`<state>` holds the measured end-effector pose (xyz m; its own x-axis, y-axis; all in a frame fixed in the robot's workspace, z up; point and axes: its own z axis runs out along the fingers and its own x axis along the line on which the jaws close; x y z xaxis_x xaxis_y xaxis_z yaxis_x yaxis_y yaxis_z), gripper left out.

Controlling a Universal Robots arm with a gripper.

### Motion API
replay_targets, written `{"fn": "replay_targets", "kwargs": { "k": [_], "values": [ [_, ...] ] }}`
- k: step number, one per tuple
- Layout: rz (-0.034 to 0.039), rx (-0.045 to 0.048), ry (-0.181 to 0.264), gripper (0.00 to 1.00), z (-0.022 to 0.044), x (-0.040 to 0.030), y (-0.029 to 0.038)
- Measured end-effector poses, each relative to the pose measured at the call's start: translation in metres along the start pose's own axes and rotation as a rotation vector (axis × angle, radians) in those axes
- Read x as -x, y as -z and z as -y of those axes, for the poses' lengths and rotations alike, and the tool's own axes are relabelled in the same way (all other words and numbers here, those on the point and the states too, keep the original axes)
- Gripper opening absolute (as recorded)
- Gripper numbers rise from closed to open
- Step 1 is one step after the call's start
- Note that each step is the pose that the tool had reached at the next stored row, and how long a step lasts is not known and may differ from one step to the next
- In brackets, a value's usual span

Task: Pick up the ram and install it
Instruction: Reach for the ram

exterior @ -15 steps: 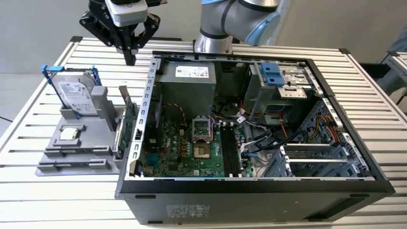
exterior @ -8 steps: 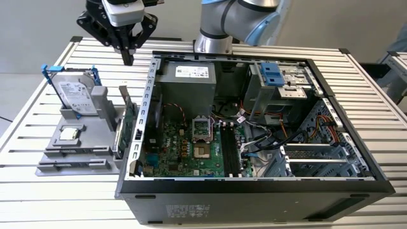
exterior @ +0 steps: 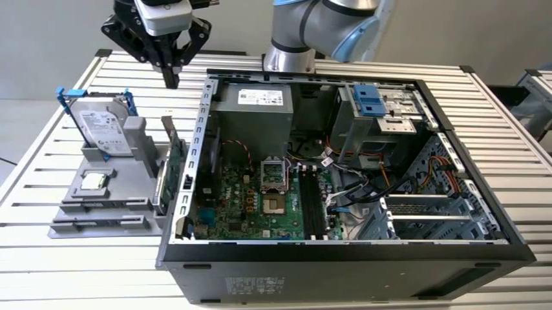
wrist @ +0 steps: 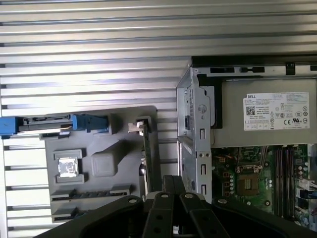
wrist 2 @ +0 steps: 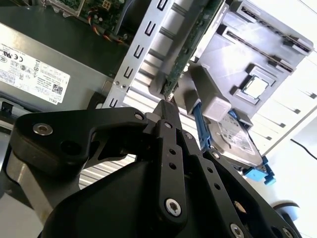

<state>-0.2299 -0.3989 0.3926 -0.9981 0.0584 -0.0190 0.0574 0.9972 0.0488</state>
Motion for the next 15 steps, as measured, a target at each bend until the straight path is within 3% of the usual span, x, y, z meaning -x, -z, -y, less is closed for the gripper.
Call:
{"fn": "replay_targets", "kwargs": {
  "k": [15],
  "values": [
    [-0.0001,-0.0001,0.000,0.00,0.0005,-0.0076,0.0002]
  ]
}}
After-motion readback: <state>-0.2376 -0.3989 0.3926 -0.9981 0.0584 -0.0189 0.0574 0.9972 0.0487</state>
